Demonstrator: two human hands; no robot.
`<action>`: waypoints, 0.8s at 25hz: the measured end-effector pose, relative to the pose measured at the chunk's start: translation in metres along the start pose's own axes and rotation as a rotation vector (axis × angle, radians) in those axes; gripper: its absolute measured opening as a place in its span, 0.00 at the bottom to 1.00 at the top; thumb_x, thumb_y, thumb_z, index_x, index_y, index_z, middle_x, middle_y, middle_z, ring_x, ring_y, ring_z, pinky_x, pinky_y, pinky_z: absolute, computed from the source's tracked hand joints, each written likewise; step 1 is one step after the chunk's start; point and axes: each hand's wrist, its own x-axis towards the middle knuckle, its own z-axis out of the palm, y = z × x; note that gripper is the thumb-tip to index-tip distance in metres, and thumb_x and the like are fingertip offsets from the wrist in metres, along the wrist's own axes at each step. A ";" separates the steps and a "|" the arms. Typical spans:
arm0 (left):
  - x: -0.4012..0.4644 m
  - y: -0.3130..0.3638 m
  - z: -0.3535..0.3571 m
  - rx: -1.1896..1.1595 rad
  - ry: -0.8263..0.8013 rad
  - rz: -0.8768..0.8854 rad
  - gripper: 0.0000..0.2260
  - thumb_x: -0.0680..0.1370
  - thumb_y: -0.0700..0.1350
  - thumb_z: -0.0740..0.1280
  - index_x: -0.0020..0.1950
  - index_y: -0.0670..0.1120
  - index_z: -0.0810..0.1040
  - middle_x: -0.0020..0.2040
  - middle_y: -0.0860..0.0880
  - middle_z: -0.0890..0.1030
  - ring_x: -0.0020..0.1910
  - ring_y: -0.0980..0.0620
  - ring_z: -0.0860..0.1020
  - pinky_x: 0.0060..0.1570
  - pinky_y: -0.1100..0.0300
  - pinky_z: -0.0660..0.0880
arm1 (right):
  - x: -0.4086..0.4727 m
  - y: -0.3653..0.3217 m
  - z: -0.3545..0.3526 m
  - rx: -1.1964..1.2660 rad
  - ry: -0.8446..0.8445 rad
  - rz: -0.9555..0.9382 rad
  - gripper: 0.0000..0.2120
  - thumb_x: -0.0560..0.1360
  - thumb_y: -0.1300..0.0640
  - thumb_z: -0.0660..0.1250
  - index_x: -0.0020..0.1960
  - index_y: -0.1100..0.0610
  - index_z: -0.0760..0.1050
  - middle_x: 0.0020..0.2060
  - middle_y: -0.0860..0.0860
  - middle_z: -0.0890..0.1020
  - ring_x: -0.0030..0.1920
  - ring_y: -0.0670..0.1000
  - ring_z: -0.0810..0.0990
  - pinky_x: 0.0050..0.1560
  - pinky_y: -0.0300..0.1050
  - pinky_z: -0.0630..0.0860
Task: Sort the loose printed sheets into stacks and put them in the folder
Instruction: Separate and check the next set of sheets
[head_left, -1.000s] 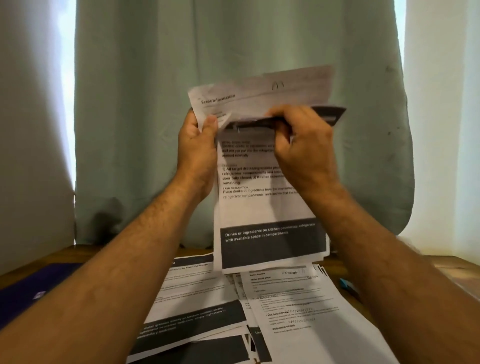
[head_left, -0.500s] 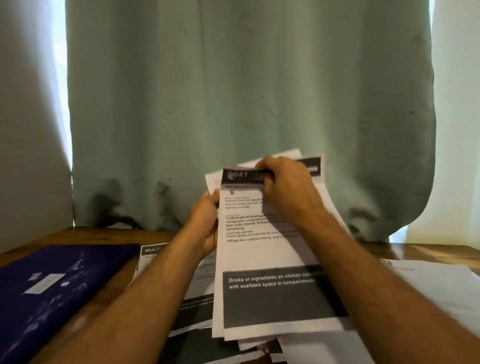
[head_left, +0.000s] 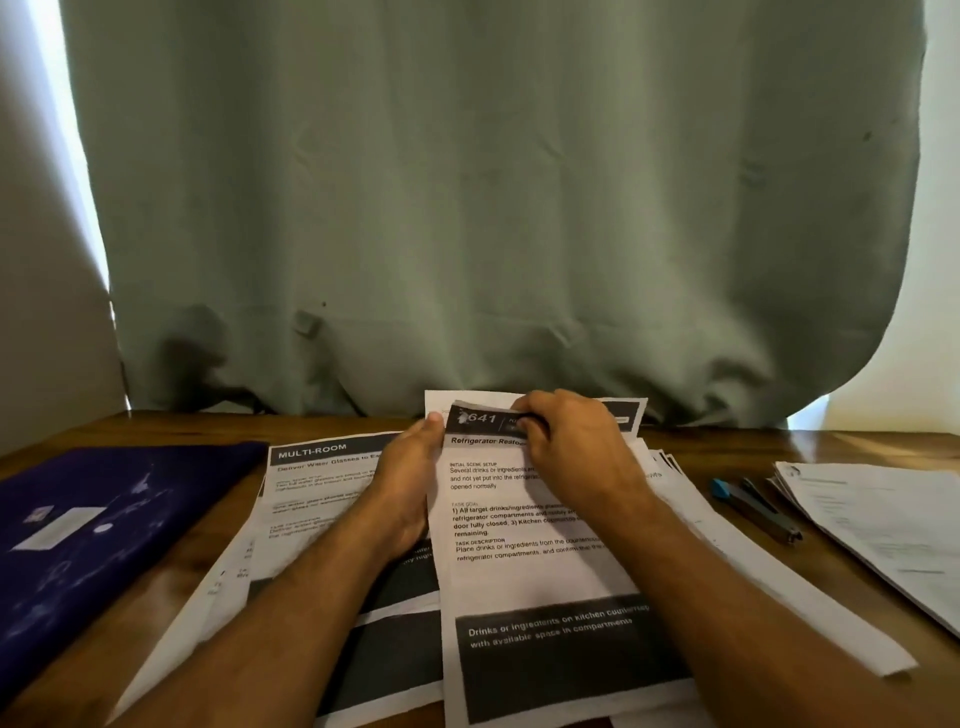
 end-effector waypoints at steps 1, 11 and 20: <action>0.000 -0.001 0.001 0.034 0.005 0.013 0.18 0.85 0.55 0.55 0.64 0.46 0.78 0.50 0.40 0.86 0.49 0.40 0.86 0.49 0.41 0.82 | -0.004 0.001 0.001 0.013 -0.003 0.017 0.11 0.80 0.55 0.63 0.60 0.51 0.80 0.53 0.51 0.82 0.52 0.52 0.79 0.58 0.48 0.75; -0.015 -0.004 0.005 0.181 -0.152 0.221 0.20 0.74 0.50 0.72 0.64 0.45 0.77 0.51 0.41 0.86 0.49 0.41 0.86 0.48 0.46 0.83 | -0.013 -0.010 -0.002 0.118 0.117 0.081 0.14 0.80 0.55 0.63 0.64 0.49 0.78 0.54 0.50 0.82 0.52 0.50 0.79 0.59 0.45 0.76; -0.010 -0.009 0.008 0.231 -0.035 0.259 0.05 0.82 0.43 0.65 0.56 0.47 0.79 0.45 0.45 0.87 0.45 0.44 0.86 0.43 0.50 0.83 | -0.015 -0.008 0.002 0.116 0.186 0.014 0.14 0.80 0.53 0.63 0.65 0.49 0.77 0.53 0.50 0.80 0.50 0.48 0.78 0.54 0.42 0.75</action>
